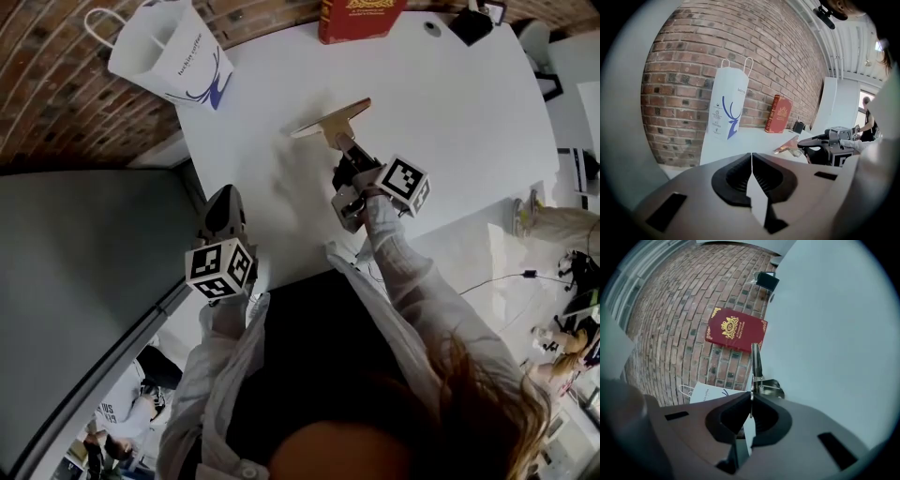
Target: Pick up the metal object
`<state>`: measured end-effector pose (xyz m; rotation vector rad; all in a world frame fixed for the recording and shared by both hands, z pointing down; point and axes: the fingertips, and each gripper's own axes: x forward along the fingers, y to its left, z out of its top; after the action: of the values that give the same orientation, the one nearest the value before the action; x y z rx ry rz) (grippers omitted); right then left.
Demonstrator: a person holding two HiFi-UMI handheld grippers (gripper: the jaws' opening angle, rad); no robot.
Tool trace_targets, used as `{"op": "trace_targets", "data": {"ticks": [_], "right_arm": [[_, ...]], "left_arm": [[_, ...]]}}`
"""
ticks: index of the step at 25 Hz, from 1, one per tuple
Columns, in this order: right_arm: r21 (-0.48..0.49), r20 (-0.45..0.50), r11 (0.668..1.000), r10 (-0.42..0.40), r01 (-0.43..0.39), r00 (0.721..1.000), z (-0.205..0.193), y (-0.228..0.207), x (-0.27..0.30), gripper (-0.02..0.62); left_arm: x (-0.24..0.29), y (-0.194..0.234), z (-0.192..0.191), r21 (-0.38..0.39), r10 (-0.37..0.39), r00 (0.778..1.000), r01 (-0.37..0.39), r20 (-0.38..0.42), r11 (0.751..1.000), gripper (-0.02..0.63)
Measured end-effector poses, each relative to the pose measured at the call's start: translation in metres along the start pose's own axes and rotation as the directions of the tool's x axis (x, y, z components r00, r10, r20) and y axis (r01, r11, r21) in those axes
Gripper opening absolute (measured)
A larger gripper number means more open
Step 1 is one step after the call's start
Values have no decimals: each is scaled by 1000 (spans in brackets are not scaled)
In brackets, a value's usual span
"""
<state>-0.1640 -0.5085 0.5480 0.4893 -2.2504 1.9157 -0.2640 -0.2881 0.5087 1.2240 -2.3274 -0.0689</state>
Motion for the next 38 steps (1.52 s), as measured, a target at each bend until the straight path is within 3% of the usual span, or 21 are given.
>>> {"op": "trace_targets", "data": {"ticks": [9, 19, 23, 33, 35, 38], "right_arm": [[-186, 38, 982, 41, -33, 998, -22, 46, -45, 12], [-355, 89, 934, 69, -34, 994, -53, 81, -101, 11], [-435, 109, 900, 53, 0, 993, -65, 84, -131, 11], [-645, 110, 758, -31, 95, 993, -103, 78, -205, 11], [-701, 123, 703, -46, 120, 991, -111, 83, -218, 11], [-805, 155, 573, -51, 156, 987, -124, 90, -236, 11]], "left_arm": [[-43, -2, 16, 31, -60, 998, 58, 37, 998, 21], [-86, -8, 28, 114, -159, 984, 149, 80, 982, 21], [-105, -12, 29, 137, -187, 978, 174, 96, 975, 21], [-151, -27, 21, 166, -244, 962, 223, 121, 961, 21], [-160, -29, 19, 167, -254, 960, 232, 122, 958, 21], [-172, -32, 14, 173, -269, 956, 247, 117, 953, 21]]}}
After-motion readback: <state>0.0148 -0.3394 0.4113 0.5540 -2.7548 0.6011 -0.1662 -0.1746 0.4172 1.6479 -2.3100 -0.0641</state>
